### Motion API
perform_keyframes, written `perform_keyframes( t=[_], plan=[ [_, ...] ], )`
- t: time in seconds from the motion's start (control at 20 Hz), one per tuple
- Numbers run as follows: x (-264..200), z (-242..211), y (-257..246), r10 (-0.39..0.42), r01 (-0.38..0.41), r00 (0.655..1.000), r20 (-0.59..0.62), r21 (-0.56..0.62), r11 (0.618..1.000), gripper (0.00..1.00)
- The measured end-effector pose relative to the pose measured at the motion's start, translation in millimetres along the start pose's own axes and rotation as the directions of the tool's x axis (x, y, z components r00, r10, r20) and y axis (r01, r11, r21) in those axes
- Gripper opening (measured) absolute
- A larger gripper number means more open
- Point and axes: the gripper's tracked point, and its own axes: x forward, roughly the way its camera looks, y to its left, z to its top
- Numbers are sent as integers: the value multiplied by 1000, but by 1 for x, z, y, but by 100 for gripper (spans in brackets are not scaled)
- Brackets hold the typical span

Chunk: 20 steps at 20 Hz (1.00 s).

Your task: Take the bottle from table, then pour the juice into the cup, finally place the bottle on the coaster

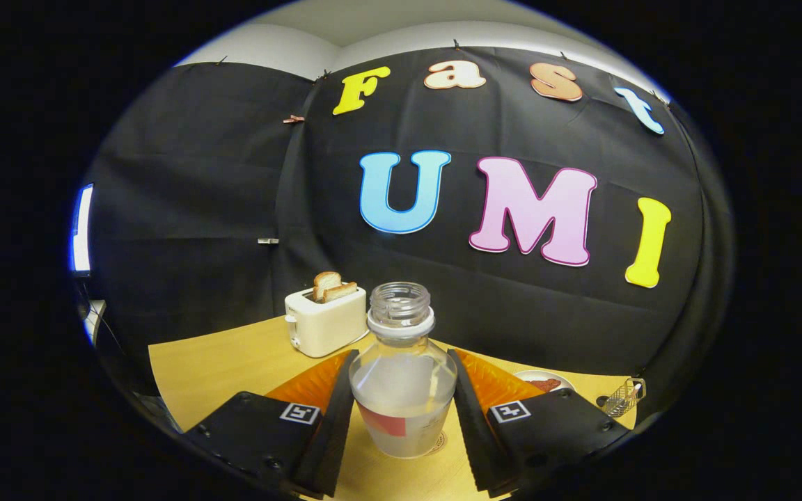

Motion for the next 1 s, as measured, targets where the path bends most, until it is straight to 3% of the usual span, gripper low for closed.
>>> perform_keyframes(
  t=[1.0],
  plan=[
    [99,-124,-38,-61,67,994,-90,69,995,74]
  ],
)
